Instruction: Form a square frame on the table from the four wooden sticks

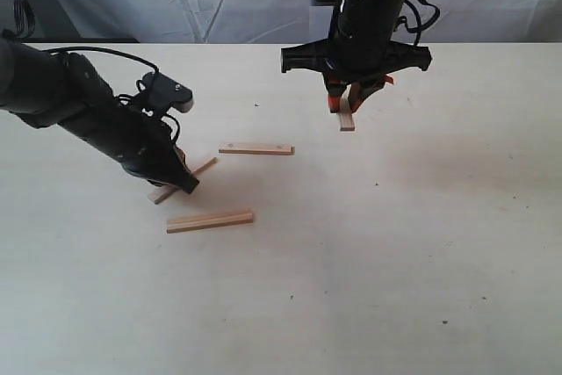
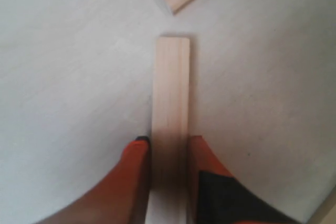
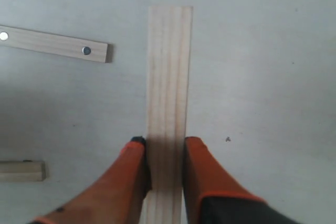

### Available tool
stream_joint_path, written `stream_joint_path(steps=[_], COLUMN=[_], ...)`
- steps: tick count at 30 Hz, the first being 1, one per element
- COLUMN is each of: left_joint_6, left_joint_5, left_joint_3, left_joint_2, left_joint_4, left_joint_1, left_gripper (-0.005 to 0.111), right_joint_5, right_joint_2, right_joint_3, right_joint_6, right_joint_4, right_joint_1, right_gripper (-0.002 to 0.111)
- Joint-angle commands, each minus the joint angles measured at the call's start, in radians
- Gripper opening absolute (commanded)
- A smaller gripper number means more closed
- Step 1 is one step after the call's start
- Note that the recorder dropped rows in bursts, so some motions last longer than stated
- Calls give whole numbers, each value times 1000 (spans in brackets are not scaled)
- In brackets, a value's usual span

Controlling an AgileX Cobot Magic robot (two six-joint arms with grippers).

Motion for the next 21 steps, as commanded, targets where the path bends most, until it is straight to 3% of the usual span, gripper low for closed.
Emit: stream_joint_path(steps=[1, 5, 13, 21], left_joint_6=[-68, -150, -353, -358], left_joint_5=[2, 46, 23, -6], left_joint_3=[5, -28, -44, -44], left_joint_2=[21, -7, -86, -28], left_joint_4=[-108, -109, -99, -241], left_joint_1=[-5, -5, -5, -7], left_gripper=[0, 0, 0, 0], right_joint_5=[-1, -3, -249, -313], right_joint_2=[-10, -10, 7, 86], right_joint_3=[-3, 2, 150, 158], right_joint_6=[9, 30, 189, 189], right_joint_4=[0, -6, -28, 33], right_joint_1=[-1, 28, 125, 129], right_gripper=[0, 0, 0, 0])
